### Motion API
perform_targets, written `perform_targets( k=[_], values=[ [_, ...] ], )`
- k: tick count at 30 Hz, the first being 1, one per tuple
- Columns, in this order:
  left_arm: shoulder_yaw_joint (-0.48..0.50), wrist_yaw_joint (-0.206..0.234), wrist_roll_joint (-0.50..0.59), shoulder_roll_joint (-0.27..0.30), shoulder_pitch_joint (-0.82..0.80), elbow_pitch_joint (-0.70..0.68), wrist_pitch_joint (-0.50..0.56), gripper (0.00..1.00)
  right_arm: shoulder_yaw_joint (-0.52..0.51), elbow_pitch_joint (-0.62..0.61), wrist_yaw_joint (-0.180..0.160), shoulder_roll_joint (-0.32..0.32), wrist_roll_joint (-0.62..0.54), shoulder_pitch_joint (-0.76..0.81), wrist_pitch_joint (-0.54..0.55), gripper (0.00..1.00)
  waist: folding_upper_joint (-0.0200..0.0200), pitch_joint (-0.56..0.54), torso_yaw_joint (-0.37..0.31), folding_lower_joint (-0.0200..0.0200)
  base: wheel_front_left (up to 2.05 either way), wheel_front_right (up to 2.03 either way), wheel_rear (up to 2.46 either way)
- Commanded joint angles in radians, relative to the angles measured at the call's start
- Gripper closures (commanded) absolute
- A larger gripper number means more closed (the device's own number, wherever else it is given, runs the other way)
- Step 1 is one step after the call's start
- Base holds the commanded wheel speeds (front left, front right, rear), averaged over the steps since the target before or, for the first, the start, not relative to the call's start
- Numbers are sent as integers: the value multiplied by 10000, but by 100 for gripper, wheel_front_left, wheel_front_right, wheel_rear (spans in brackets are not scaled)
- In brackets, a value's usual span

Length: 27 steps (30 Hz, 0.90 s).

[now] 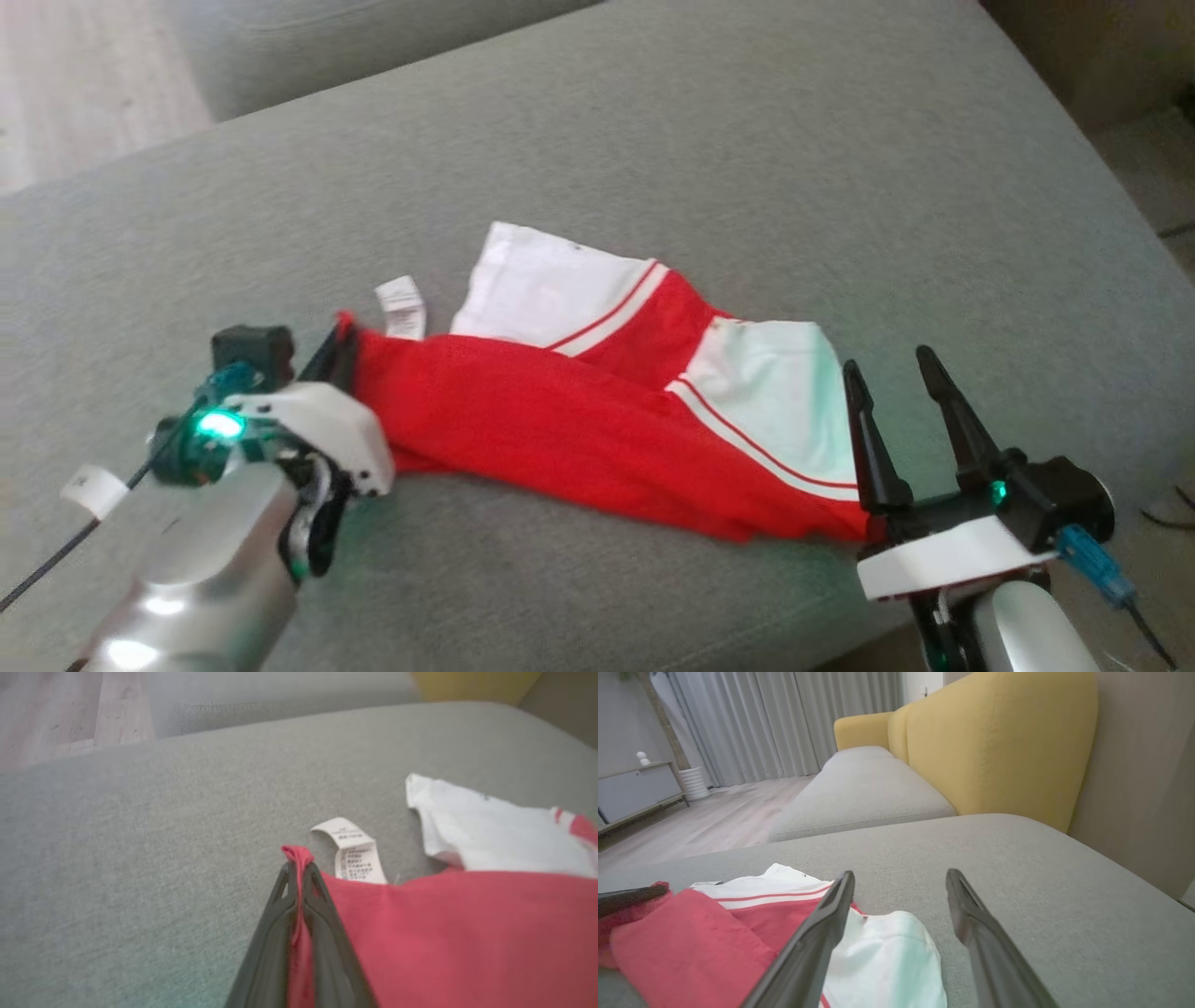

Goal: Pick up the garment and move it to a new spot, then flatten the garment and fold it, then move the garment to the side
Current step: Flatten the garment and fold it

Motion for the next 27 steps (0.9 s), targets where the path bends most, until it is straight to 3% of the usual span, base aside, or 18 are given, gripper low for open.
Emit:
perform_targets(
  k=[1, 4, 9, 16, 20, 26, 27],
  values=[
    [429, -161, -46, 218, -330, -635, -369, 100, 129, -315, 67, -20, -75, -4, -111, 0, 0, -162, 435, -1, 0, 0, 0],
    [515, -398, -175, 289, 18, -1660, -775, 100, 66, -316, 67, -20, -154, 89, -111, 0, 0, -309, 881, -1, 0, 0, 0],
    [739, -422, -466, 834, 1020, -3698, -1179, 100, 61, -318, 67, -20, -226, 167, -111, 0, 0, -502, 1269, -1, 0, 0, 0],
    [609, -341, -1543, 2499, 4225, -7929, -944, 100, -102, -384, 67, -20, -302, 407, -111, 0, 0, -612, 1675, -1, 0, 0, 0],
    [473, -292, -1846, 2922, 5266, -8199, -1005, 100, -149, -318, 67, -20, -338, 522, -111, 0, 0, -707, 1774, -1, 0, 0, 0],
    [181, -187, -1855, 2960, 5867, -7252, -1032, 100, -102, -230, 67, -20, -444, 512, -111, 0, 0, -912, 1730, -1, 0, 0, 0],
    [147, -142, -1803, 2991, 5912, -7060, -1038, 92, -75, -213, 67, -20, -455, 513, -111, 0, 0, -960, 1693, -1, 0, 0, 0]
  ],
)
